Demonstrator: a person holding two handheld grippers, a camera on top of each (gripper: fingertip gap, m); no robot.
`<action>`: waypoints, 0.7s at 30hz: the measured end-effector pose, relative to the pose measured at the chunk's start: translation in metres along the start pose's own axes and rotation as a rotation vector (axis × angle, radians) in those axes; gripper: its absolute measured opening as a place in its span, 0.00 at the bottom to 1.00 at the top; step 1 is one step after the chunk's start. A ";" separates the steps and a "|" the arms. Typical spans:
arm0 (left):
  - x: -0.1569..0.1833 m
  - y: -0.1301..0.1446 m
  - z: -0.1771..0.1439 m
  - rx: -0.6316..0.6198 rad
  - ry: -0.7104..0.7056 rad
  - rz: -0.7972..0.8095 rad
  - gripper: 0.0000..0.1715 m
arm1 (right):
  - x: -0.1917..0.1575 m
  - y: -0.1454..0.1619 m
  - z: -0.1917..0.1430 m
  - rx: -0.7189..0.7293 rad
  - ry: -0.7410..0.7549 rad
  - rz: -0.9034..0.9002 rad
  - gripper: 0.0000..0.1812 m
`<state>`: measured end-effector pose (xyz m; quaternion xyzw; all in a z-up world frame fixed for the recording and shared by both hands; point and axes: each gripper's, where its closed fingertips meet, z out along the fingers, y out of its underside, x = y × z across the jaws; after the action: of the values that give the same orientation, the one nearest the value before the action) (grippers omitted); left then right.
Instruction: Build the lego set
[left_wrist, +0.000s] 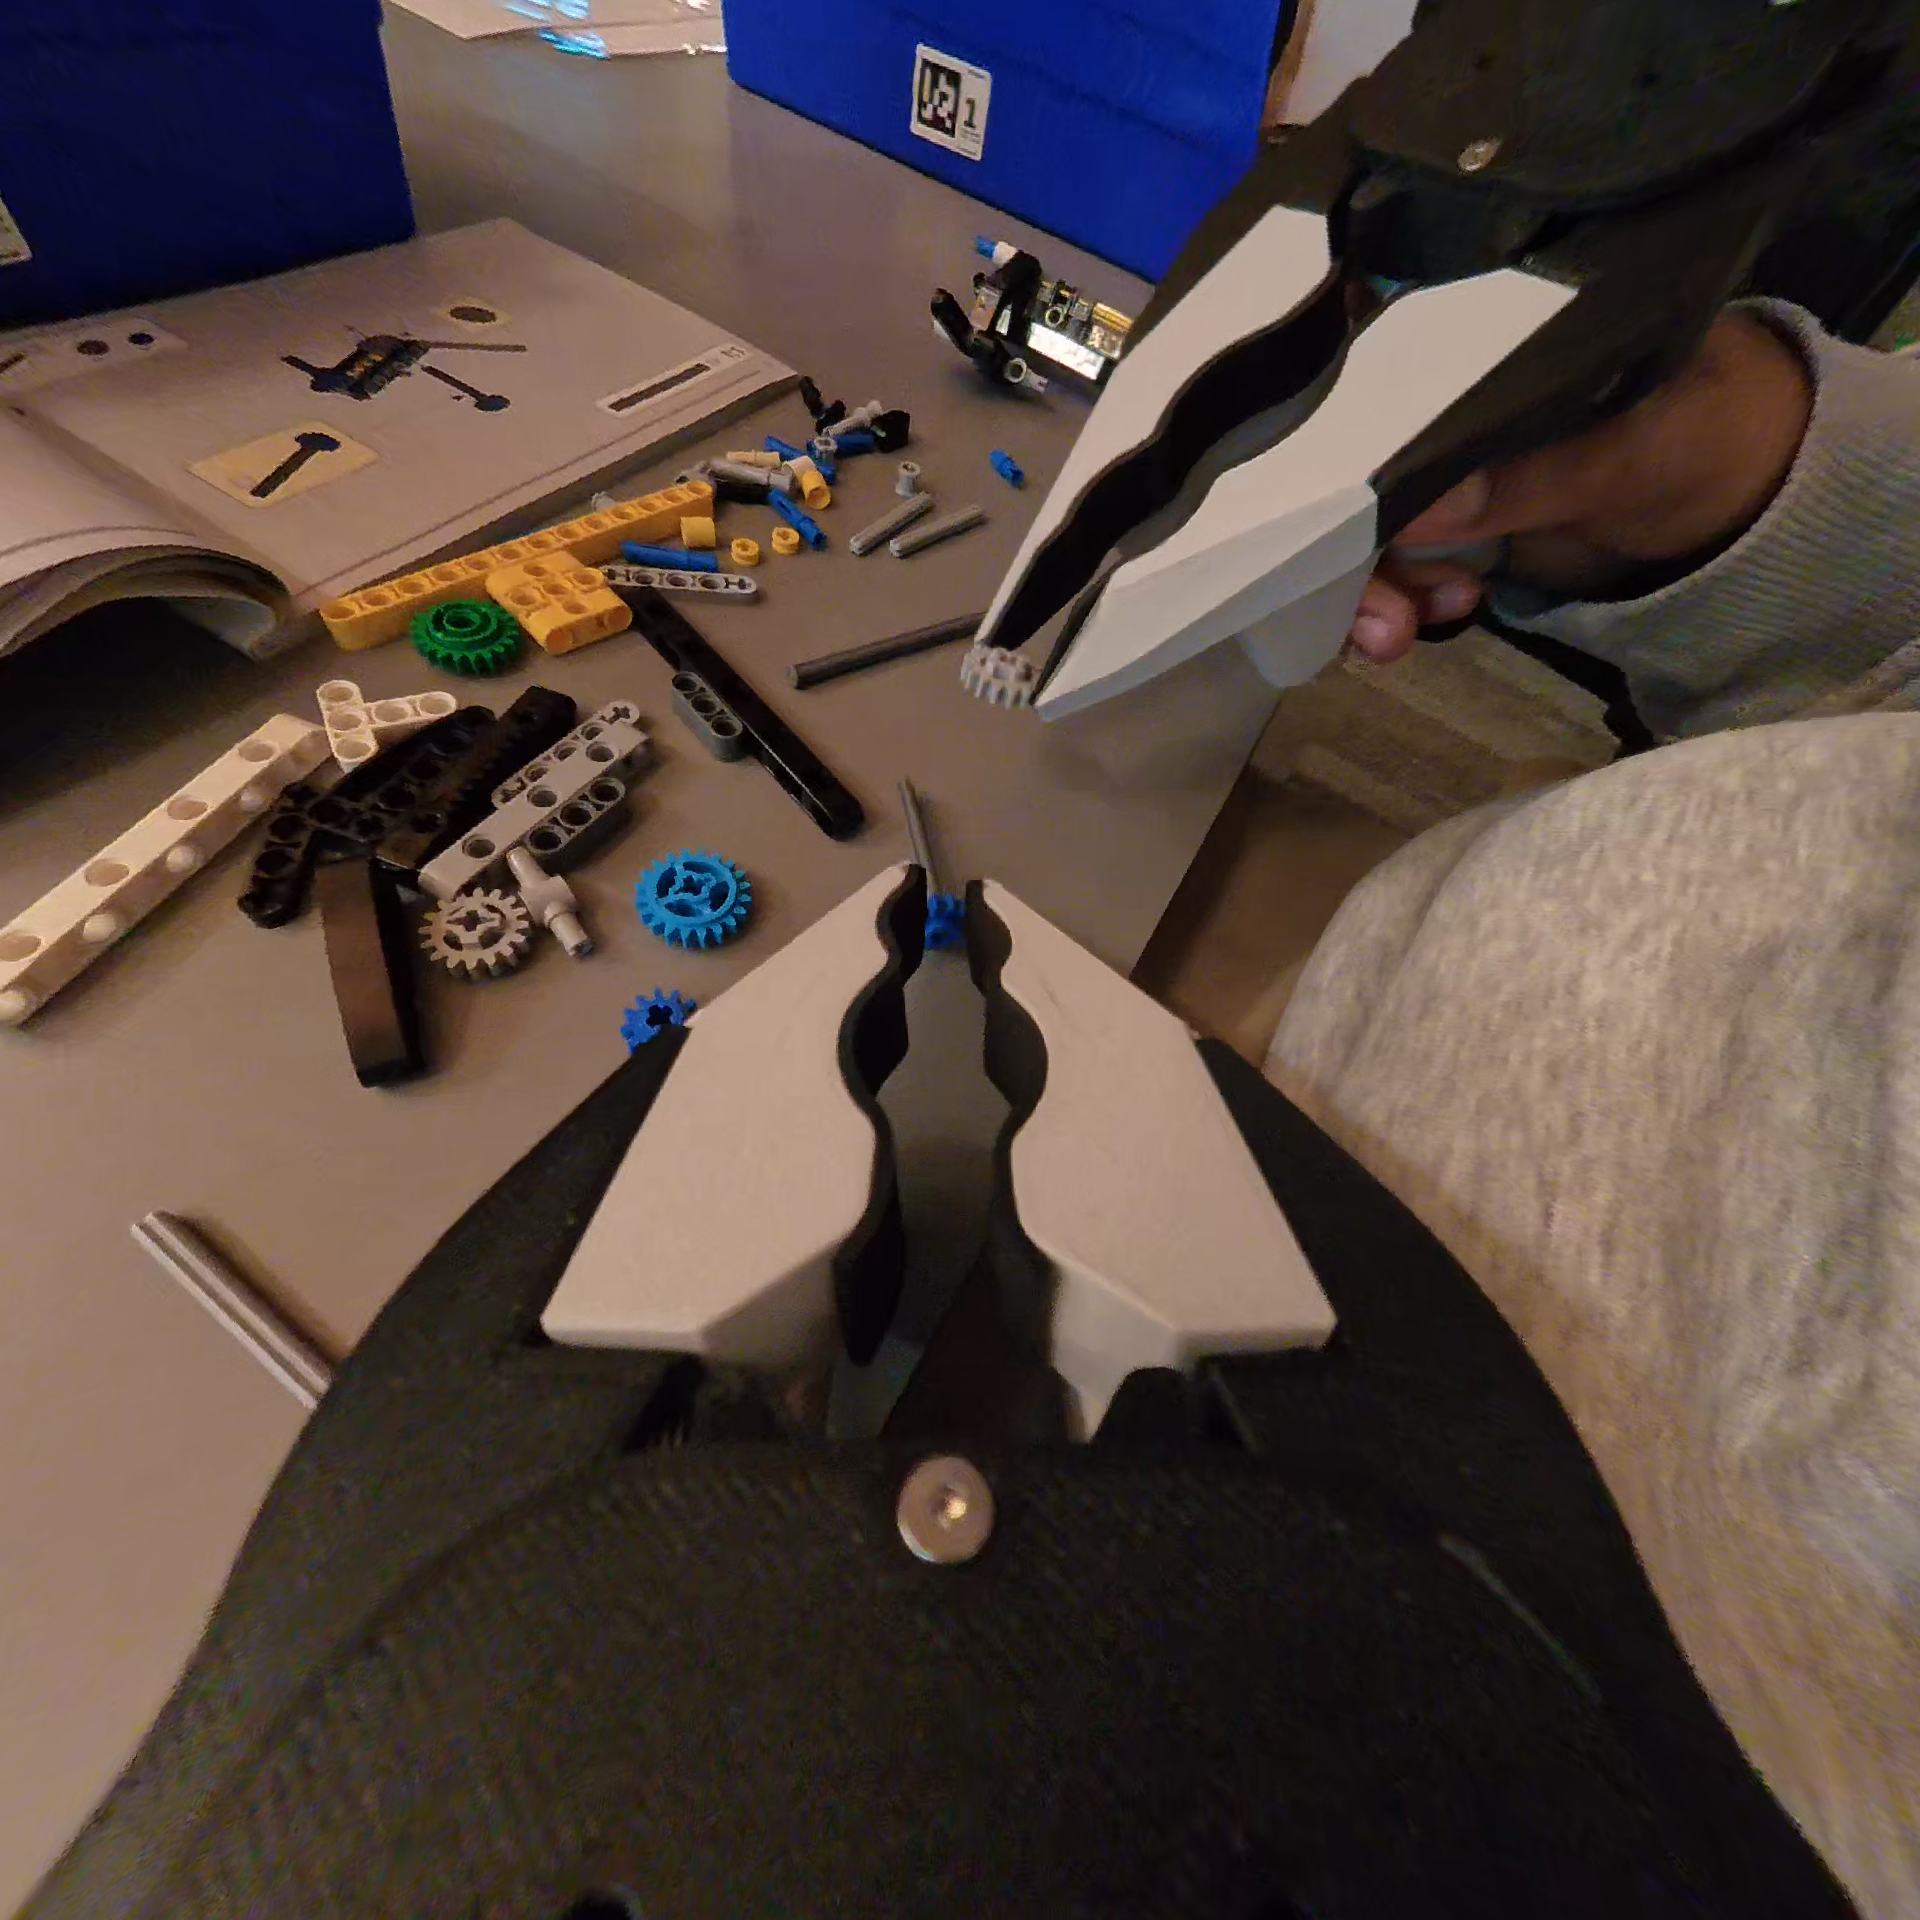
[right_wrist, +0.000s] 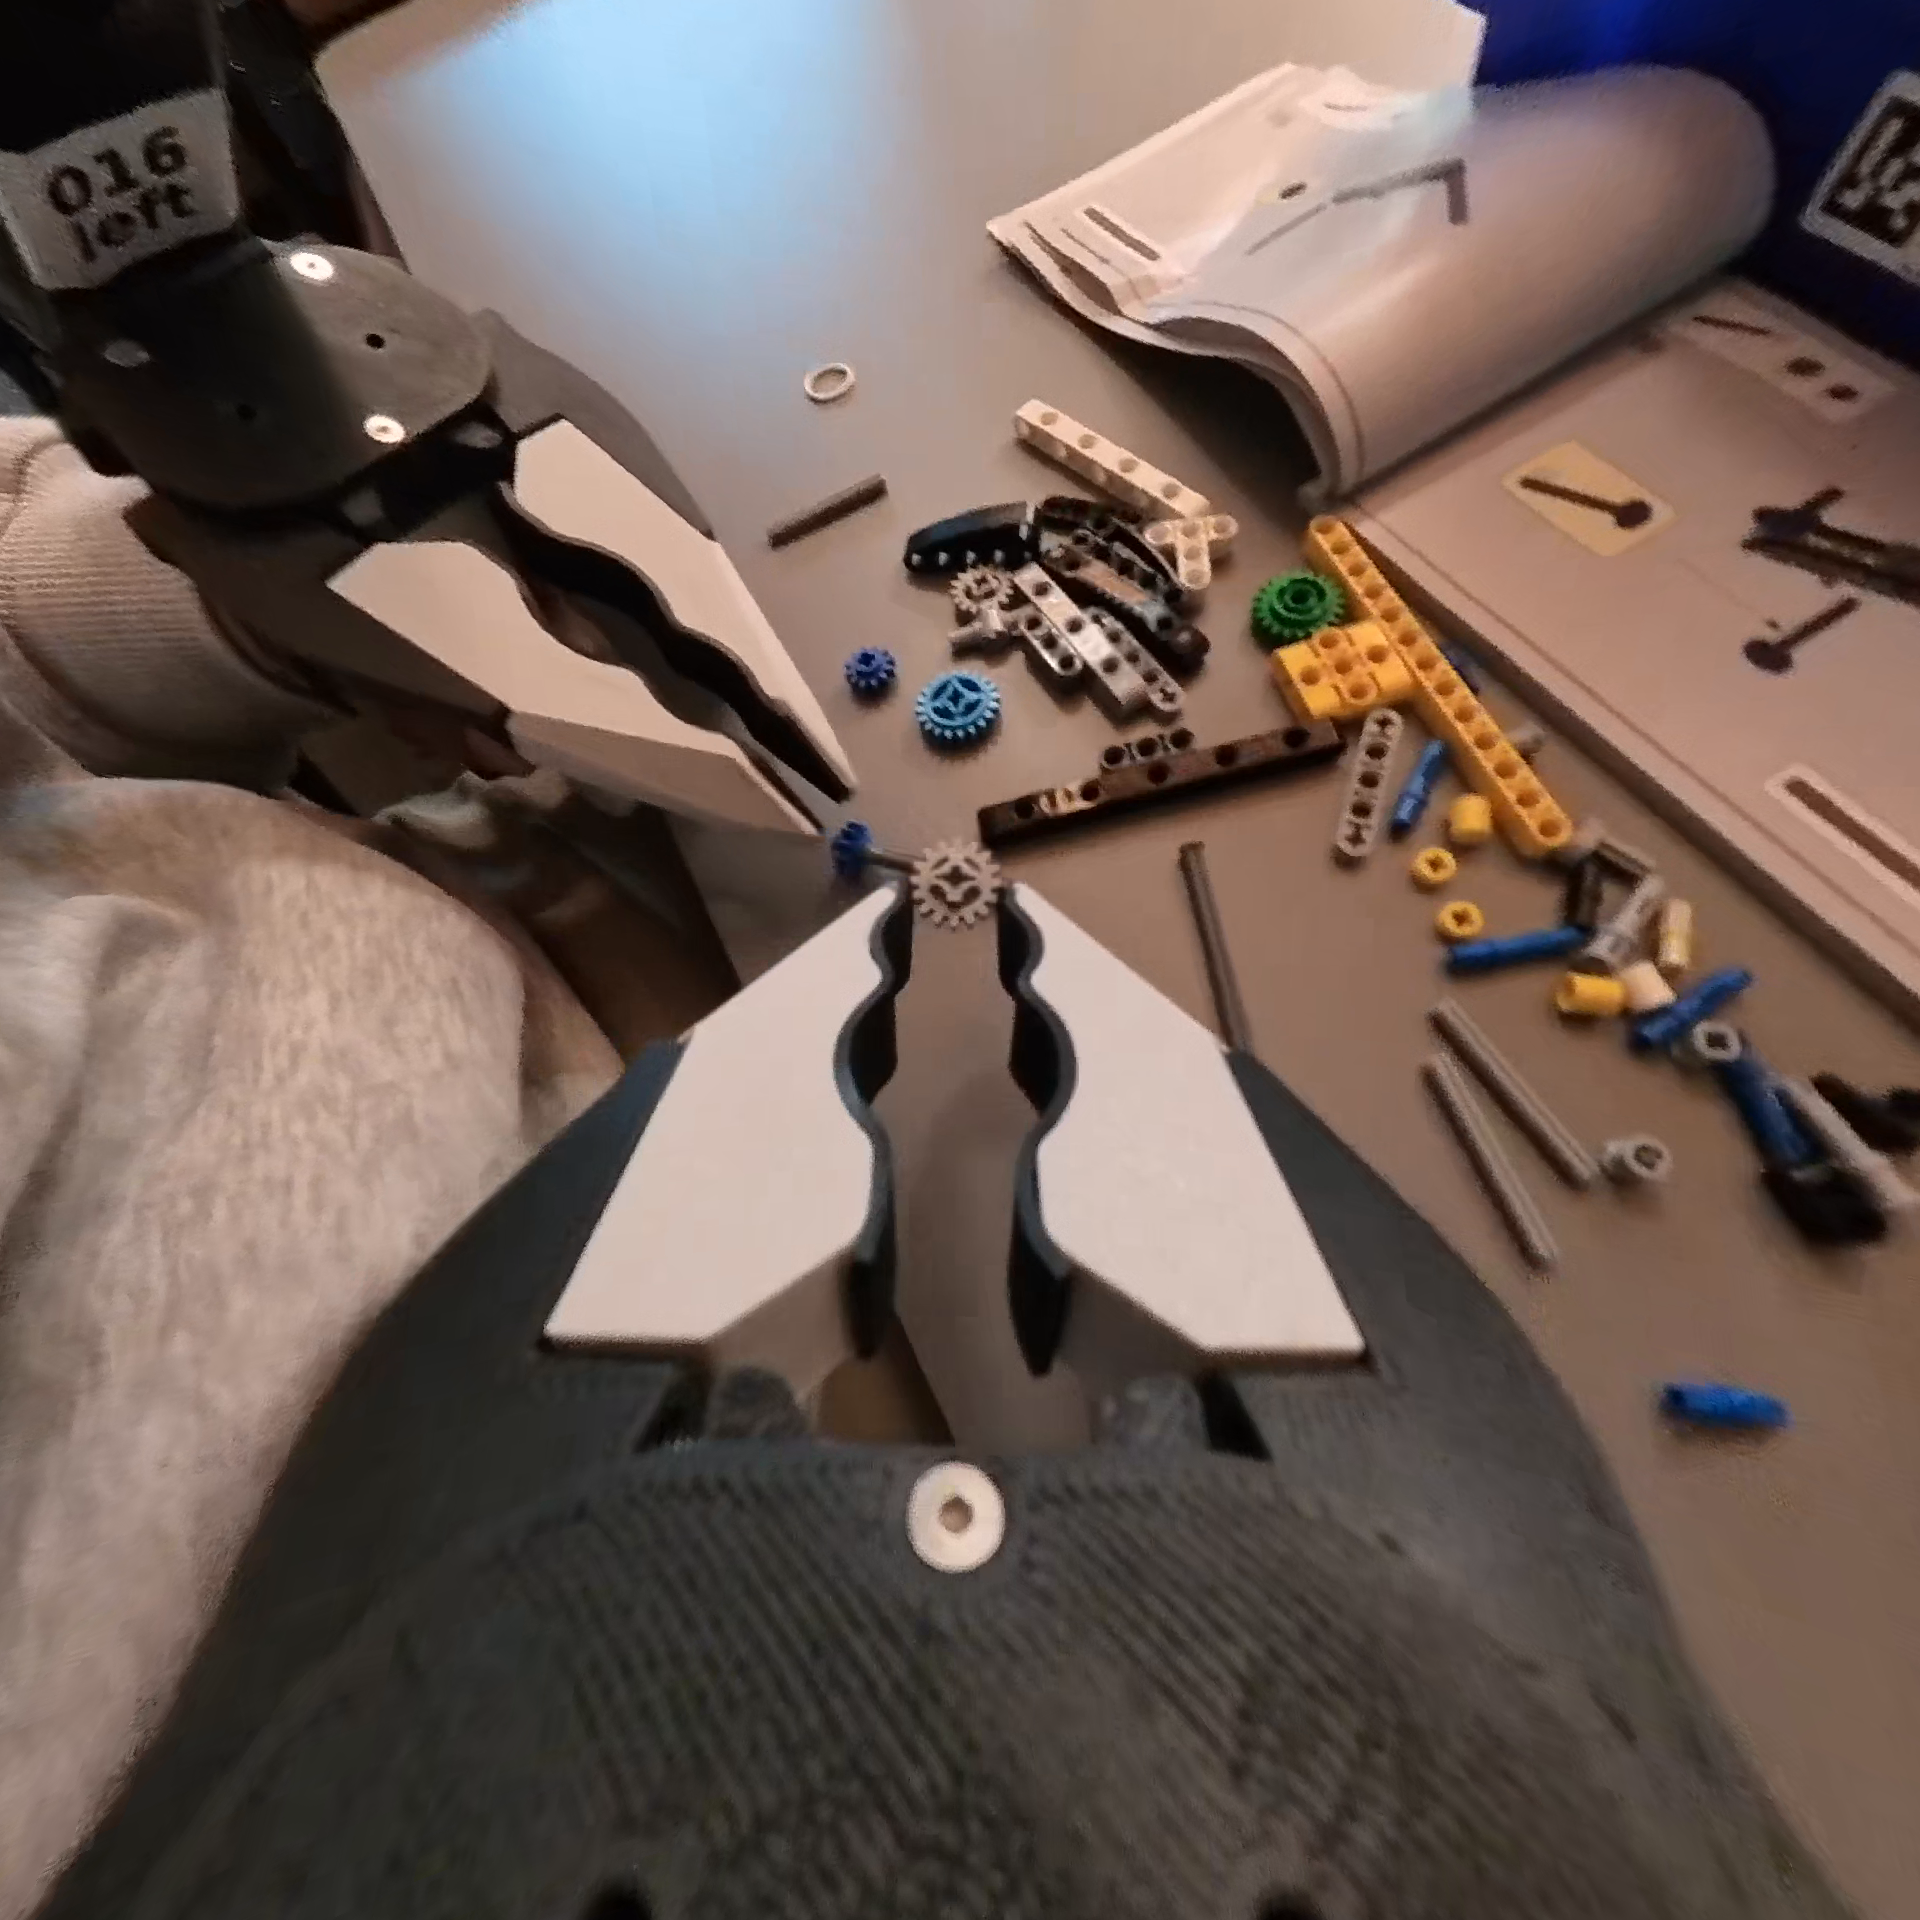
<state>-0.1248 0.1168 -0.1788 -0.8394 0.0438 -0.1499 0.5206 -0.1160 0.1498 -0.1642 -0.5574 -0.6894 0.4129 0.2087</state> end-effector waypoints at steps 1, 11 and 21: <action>0.000 0.000 0.000 0.001 0.003 -0.001 0.04 | 0.003 0.003 -0.002 -0.005 0.011 0.008 0.08; 0.001 -0.002 0.002 -0.009 -0.010 -0.027 0.11 | 0.013 0.023 -0.003 -0.058 0.065 0.034 0.08; 0.001 0.002 0.011 -0.058 -0.089 0.055 0.13 | 0.021 0.032 -0.004 -0.068 0.100 0.026 0.08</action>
<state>-0.1202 0.1247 -0.1846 -0.8584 0.0482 -0.0967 0.5016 -0.0996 0.1720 -0.1910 -0.5929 -0.6844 0.3635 0.2188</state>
